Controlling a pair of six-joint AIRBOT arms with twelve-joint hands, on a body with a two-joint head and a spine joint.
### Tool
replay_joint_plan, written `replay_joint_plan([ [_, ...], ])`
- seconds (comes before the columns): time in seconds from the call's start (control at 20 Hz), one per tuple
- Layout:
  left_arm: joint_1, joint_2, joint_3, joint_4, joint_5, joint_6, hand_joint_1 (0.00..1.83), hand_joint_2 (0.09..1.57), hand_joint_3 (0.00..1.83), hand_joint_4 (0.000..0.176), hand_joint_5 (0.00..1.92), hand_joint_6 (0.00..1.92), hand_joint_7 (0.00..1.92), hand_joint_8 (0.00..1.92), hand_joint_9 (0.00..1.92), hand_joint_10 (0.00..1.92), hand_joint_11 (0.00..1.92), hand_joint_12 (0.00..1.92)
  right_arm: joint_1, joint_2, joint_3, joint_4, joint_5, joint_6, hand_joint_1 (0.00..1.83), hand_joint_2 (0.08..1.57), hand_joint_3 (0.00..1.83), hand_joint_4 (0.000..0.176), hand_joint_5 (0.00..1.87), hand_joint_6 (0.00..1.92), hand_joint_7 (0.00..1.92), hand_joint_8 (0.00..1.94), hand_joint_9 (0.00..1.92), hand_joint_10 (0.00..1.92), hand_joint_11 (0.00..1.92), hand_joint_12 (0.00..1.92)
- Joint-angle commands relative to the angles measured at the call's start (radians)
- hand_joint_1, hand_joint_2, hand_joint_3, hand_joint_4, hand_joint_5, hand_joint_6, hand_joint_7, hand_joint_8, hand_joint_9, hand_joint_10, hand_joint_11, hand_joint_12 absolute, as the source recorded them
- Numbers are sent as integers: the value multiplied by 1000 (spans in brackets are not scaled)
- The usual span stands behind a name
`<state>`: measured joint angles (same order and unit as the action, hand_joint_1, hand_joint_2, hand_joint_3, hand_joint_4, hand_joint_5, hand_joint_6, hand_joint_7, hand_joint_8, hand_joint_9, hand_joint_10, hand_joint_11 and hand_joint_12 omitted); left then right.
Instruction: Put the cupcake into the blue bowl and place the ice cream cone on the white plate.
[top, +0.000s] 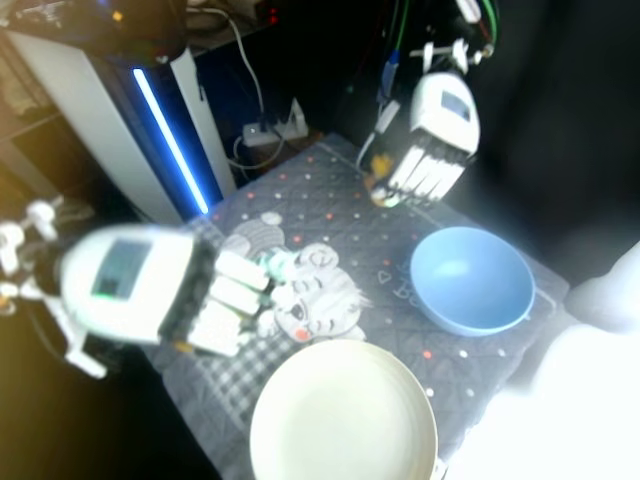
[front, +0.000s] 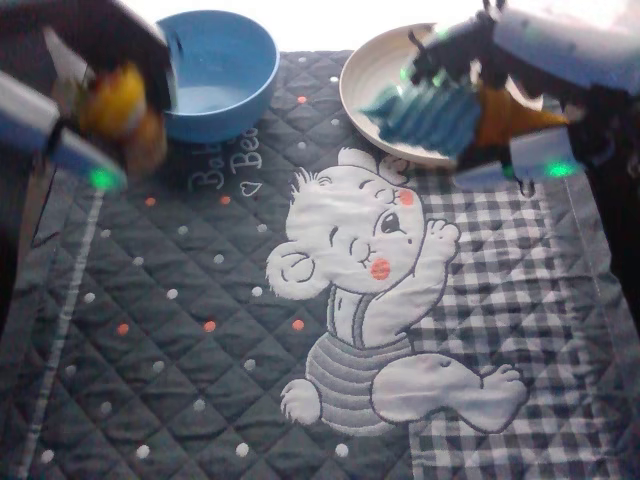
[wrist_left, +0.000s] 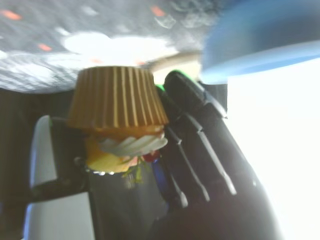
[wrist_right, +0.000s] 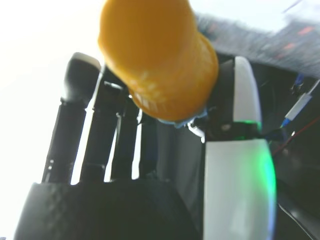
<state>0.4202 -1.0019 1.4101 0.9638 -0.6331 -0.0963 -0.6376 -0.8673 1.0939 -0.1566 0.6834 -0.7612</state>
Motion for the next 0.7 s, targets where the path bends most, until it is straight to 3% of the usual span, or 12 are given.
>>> replay_joint_plan([
  [0.0, -46, -9, 18, -60, -38, -3, 1392, 1071, 3, 0, 906, 1003, 1095, 620, 1119, 1001, 1088, 944, 48, -9, 23, 30, 91, -29, 1279, 1090, 2, 0, 921, 910, 1156, 870, 1254, 670, 1047, 1285],
  [0.1, -114, -37, 65, -37, 17, -3, 1396, 1056, 0, 0, 985, 823, 1115, 669, 1113, 1011, 1108, 1018, 136, -57, 79, 7, -1, -45, 1272, 1110, 0, 0, 888, 919, 1117, 958, 1221, 699, 1033, 1281],
  [0.15, -134, -51, 86, -28, 41, -3, 1401, 1031, 0, 0, 1062, 666, 1201, 557, 1168, 948, 1060, 1020, 170, -76, 105, -9, -43, -45, 1277, 1097, 0, 0, 912, 889, 1147, 901, 1269, 675, 1112, 1254],
  [0.2, -153, -71, 110, -21, 72, -3, 1316, 1019, 0, 0, 1176, 481, 1234, 686, 1181, 812, 1031, 1183, 220, -79, 142, -21, -91, -45, 1281, 1084, 0, 0, 950, 820, 1170, 868, 1317, 657, 1166, 1269],
  [0.25, -165, -94, 134, -18, 98, -3, 1379, 1003, 0, 0, 1183, 523, 1327, 304, 1192, 876, 993, 1191, 244, -106, 174, -24, -127, -45, 1289, 1059, 0, 0, 1014, 715, 1226, 768, 1390, 560, 1210, 1238],
  [0.3, -169, -109, 147, -14, 115, -3, 1379, 1003, 0, 0, 1183, 523, 1327, 304, 1192, 876, 993, 1191, 257, -124, 197, -24, -151, -45, 1289, 1059, 0, 0, 1014, 715, 1226, 768, 1390, 560, 1210, 1238],
  [0.35, -175, -136, 171, -6, 142, -2, 1400, 1009, 0, 0, 1131, 639, 1315, 234, 1201, 846, 1035, 1059, 271, -147, 225, -25, -180, -45, 1290, 1054, 0, 0, 1023, 707, 1237, 747, 1416, 528, 1224, 1205],
  [0.45, -176, -181, 215, -5, 182, -3, 1405, 1014, 0, 0, 1107, 637, 1310, 279, 1168, 897, 1029, 997, 288, -184, 274, -24, -227, -45, 1297, 1034, 0, 0, 1075, 647, 1287, 641, 1423, 477, 1202, 1216],
  [0.5, -176, -215, 248, -5, 207, -5, 1403, 1023, 2, 0, 1101, 624, 1305, 288, 1121, 1001, 1014, 1074, 292, -215, 310, -23, -259, -45, 1297, 1032, 0, 0, 1075, 654, 1294, 622, 1408, 460, 1186, 1209],
  [0.65, -175, -272, 303, -4, 253, -14, 1398, 1043, 0, 0, 983, 844, 1227, 385, 1153, 948, 1094, 948, 293, -253, 359, -10, -296, -45, 1291, 1048, 0, 0, 1047, 665, 1253, 717, 1461, 293, 1227, 1050],
])
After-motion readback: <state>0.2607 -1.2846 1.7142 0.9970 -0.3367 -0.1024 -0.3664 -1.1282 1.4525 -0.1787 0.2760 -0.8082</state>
